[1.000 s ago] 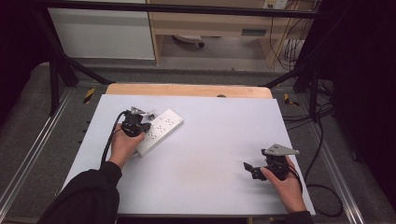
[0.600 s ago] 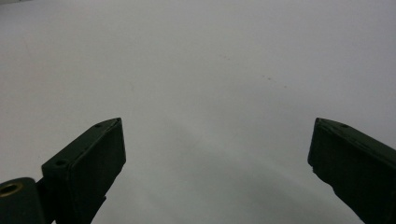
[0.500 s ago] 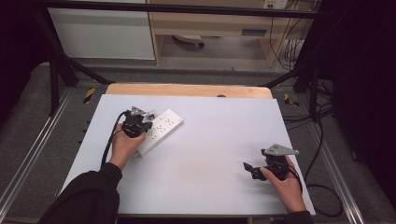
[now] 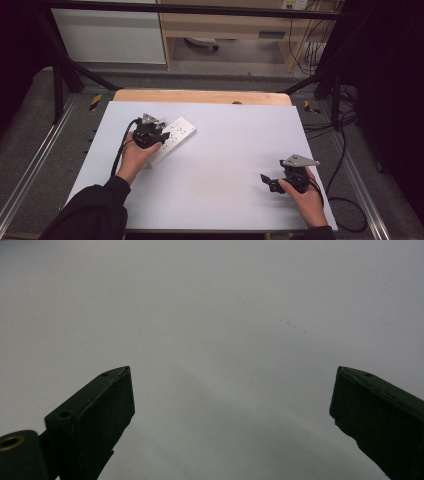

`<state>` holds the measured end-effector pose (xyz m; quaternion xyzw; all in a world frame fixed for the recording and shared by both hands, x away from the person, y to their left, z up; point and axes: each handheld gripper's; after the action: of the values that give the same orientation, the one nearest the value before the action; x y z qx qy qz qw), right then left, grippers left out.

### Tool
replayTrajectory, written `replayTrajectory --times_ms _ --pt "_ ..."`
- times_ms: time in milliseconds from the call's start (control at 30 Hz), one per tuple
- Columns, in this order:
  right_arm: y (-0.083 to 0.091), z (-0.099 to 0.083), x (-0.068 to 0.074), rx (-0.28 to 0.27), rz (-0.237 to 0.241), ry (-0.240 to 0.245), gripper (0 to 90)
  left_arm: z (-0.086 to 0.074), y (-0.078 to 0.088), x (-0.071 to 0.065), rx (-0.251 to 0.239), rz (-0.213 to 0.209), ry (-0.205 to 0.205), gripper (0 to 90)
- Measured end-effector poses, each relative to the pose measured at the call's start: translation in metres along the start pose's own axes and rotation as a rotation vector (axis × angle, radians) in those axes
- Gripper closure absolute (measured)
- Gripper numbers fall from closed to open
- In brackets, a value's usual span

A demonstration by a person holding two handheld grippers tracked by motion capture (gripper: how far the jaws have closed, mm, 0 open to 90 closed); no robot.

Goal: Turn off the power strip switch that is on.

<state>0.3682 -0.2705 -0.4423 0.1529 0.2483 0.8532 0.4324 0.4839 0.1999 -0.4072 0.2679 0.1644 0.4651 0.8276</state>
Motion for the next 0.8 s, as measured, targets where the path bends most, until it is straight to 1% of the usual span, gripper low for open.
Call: replayTrajectory --times_ms 33,100,200,300,333,400,433,500,533,600,700,800 --pt "0.000 0.000 0.000 -0.001 -0.001 0.000 4.6 0.001 0.000 -0.001 -0.001 0.000 -0.002 55.7" --pt "0.000 0.000 0.000 -0.002 -0.001 -0.001 4.6 0.002 0.001 -0.003 0.000 0.005 0.007 49.8" --pt "0.000 0.000 0.000 -0.001 0.000 -0.002 4.6 0.004 0.003 -0.005 -0.008 0.005 -0.002 42.6" --pt "0.000 0.000 0.000 0.000 0.001 -0.002 4.6 0.005 0.004 -0.009 -0.012 -0.002 -0.016 36.1" --pt "0.000 0.000 0.000 0.000 0.000 -0.001 4.6 0.006 0.005 -0.010 -0.008 -0.005 -0.017 33.5" --pt "0.000 0.000 0.000 -0.001 0.000 -0.002 4.6 0.007 0.006 -0.011 -0.018 -0.013 -0.012 28.2" --pt "0.000 0.000 -0.001 0.001 0.001 0.001 4.6 0.007 0.006 -0.012 -0.019 -0.026 0.004 24.6" --pt "-0.001 0.000 0.000 0.003 0.000 0.000 4.6 0.007 0.006 -0.013 -0.026 -0.032 0.007 15.1" --pt "-0.001 0.000 0.000 0.004 0.000 0.000 4.6 0.008 0.007 -0.013 -0.035 -0.037 0.004 12.1" --pt "-0.001 0.000 0.000 0.003 0.000 0.001 4.6 0.008 0.008 -0.015 -0.053 -0.047 0.008 9.6" --pt "-0.001 0.000 0.000 0.004 0.000 0.000 4.5 0.010 0.009 -0.016 -0.076 -0.057 0.020 9.0" --pt "-0.001 0.000 0.000 0.005 0.000 -0.003 4.5 0.011 0.011 -0.018 -0.067 -0.077 0.014 9.1"
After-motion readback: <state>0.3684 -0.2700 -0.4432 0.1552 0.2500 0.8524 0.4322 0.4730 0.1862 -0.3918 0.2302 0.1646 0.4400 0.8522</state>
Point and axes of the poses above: each handheld gripper's, and its own axes: y roughly backward along the jaws, z roughly out of its top, x roughly to its left, and after that the axes turned 2 degrees about -x, right-handed
